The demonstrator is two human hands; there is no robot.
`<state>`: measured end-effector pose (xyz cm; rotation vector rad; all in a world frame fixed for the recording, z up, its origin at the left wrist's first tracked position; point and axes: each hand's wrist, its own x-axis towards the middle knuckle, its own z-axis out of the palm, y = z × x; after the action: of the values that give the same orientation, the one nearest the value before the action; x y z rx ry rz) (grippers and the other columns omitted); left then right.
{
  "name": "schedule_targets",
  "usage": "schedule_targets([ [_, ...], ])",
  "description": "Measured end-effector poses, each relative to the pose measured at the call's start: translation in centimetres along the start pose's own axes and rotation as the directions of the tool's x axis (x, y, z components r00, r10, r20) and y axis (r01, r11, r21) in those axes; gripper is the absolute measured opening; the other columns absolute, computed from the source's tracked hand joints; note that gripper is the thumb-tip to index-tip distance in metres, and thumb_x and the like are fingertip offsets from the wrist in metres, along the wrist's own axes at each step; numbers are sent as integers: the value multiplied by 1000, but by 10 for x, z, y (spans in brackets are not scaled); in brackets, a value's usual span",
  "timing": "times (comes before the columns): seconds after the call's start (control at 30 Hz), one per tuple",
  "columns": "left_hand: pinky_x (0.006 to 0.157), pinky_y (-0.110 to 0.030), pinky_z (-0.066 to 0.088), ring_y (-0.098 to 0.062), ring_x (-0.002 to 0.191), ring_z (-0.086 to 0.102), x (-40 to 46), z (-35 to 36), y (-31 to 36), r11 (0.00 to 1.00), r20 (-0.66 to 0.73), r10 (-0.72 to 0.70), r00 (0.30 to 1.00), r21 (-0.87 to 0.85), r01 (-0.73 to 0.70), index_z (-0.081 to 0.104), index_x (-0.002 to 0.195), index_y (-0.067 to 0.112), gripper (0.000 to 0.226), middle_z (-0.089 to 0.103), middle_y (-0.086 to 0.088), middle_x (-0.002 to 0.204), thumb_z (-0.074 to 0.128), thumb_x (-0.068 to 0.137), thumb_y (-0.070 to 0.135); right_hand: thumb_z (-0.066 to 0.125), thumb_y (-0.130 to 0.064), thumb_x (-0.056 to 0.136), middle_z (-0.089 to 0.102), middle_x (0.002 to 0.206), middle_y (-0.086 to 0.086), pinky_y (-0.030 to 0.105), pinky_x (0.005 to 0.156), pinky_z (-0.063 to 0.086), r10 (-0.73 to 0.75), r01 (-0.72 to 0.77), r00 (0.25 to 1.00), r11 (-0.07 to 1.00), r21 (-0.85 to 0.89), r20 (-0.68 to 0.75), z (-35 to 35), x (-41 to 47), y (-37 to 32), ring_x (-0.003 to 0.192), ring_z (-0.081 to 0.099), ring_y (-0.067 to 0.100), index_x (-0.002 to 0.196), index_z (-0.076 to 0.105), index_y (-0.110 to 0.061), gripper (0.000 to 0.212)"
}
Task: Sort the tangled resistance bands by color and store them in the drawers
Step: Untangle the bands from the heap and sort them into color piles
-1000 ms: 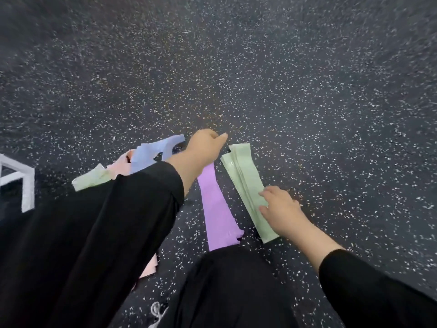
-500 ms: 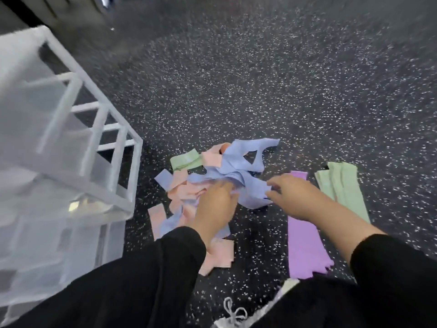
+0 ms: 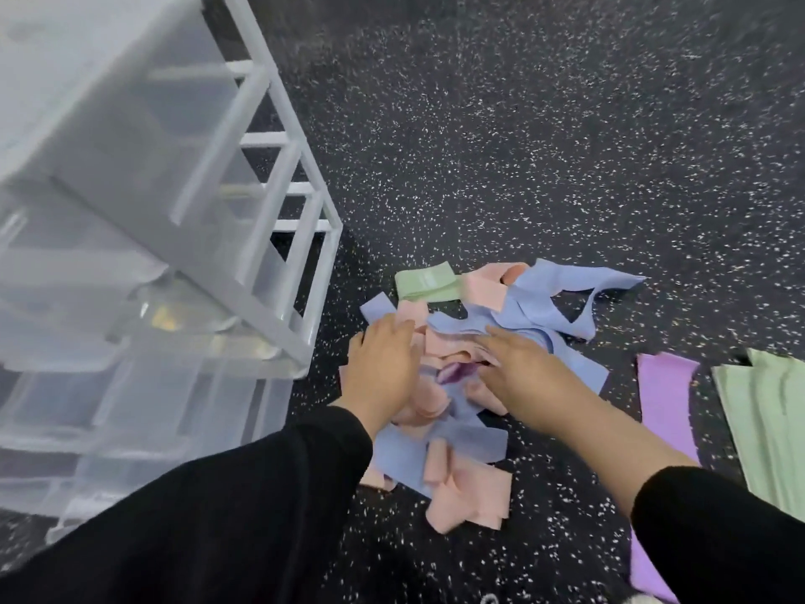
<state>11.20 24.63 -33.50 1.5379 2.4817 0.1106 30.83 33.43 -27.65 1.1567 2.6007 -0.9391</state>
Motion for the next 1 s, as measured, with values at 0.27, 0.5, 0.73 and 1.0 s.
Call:
schedule_targets([
  [0.27, 93, -47, 45, -35, 114, 60, 89, -16, 4, 999, 6, 22, 1000, 30, -22, 57, 132, 12, 35, 61, -10, 126, 41, 101, 7, 45, -45, 102, 4, 169, -1, 54, 120, 17, -25, 28, 999, 993, -110, 33, 31, 22, 17, 157, 0, 19, 154, 29, -24, 58],
  [0.5, 102, -53, 44, -38, 121, 56, 140, -8, 11, 996, 267, -19, 964, 91, -6, 50, 134, 9, 34, 56, -13, 130, 38, 102, 11, 40, -38, 106, 4, 170, -4, 52, 124, 12, 18, -17, 999, 1000, -19, 48, 28, 21, 14, 156, 0, 16, 158, 19, -26, 58],
  [0.73, 96, -46, 39, -32, 109, 58, 132, -13, 10, 989, 143, 13, 990, 147, -34, 64, 104, 18, 16, 59, -5, 109, 49, 101, 21, 38, -39, 106, 11, 169, -2, 50, 122, 17, 29, -30, 999, 999, 32, 38, 25, 21, 17, 156, 6, 16, 156, 26, -26, 53],
  [1.0, 87, -39, 46, -23, 86, 60, 94, -53, 18, 910, -66, -15, 998, -414, -14, 60, 105, 21, 17, 66, 5, 86, 45, 107, 30, 47, -37, 104, 29, 163, -7, 30, 111, 30, 69, -47, 991, 981, 187, -114, 1, 2, 3, 147, 32, 15, 156, 30, -28, 55],
])
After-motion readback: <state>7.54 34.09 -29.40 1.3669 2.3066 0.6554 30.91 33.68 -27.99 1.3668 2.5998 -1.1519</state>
